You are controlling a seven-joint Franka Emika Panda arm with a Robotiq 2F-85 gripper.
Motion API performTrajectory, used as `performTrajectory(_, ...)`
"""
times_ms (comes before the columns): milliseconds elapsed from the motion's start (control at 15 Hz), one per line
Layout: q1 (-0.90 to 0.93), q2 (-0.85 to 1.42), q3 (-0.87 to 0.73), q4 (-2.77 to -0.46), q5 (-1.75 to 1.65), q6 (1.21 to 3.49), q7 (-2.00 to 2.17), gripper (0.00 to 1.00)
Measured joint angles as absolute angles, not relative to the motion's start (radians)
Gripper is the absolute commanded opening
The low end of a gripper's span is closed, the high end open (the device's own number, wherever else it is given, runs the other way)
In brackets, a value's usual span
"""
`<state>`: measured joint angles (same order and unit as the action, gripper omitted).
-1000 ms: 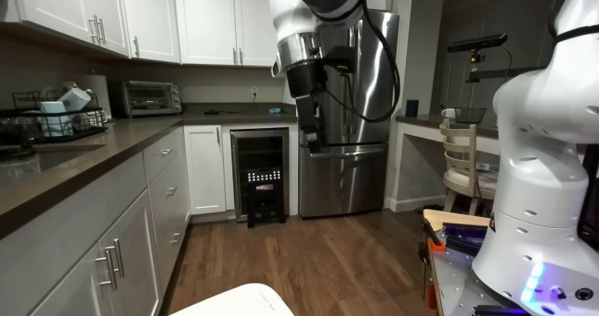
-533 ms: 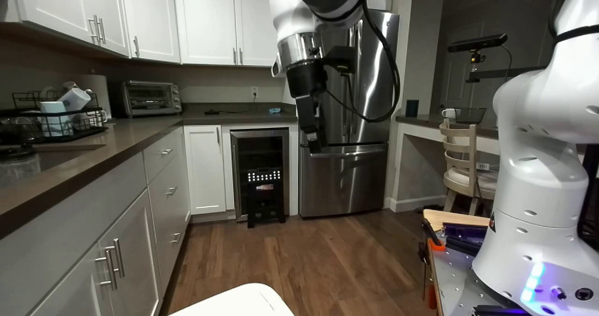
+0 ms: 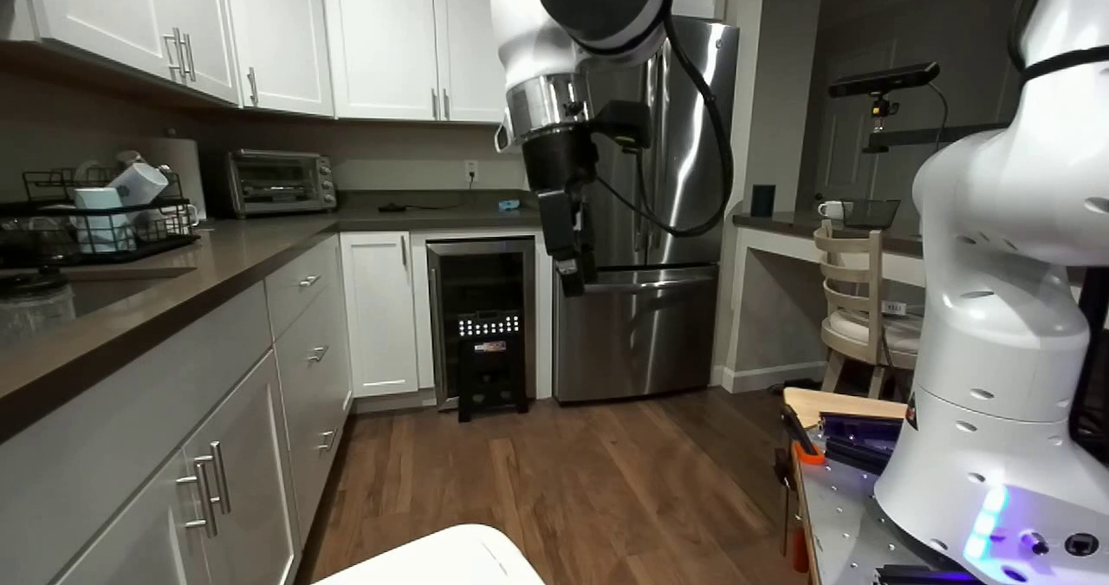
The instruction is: Press the button on the bin
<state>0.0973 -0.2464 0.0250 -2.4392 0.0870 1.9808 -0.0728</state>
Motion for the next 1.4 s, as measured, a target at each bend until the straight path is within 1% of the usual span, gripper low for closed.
performTrajectory(200,0.097,-0.201,0.038,-2.438,0.087,2.046,-0.073,1.0)
performTrajectory(467,0.097,-0.093,0.054,-2.429,0.078,2.191,-0.073,1.0)
performTrajectory(933,0.097,0.229,0.068,-2.347,0.038,2.481,-0.076,1.0)
performTrajectory(1000,0.096,0.283,0.066,-2.326,0.024,2.516,-0.076,0.97)
performTrajectory(1067,0.095,0.333,0.064,-2.303,0.011,2.547,-0.076,0.96)
performTrajectory(1133,0.094,0.382,0.062,-2.278,-0.001,2.575,-0.077,0.9)
performTrajectory(1200,0.093,0.427,0.059,-2.252,-0.012,2.598,-0.077,0.89)
performTrajectory(1267,0.092,0.467,0.056,-2.227,-0.019,2.612,-0.078,0.79)
performTrajectory(1333,0.091,0.502,0.054,-2.201,-0.024,2.618,-0.079,0.74)
performTrajectory(1400,0.091,0.533,0.051,-2.177,-0.029,2.618,-0.08,0.64)
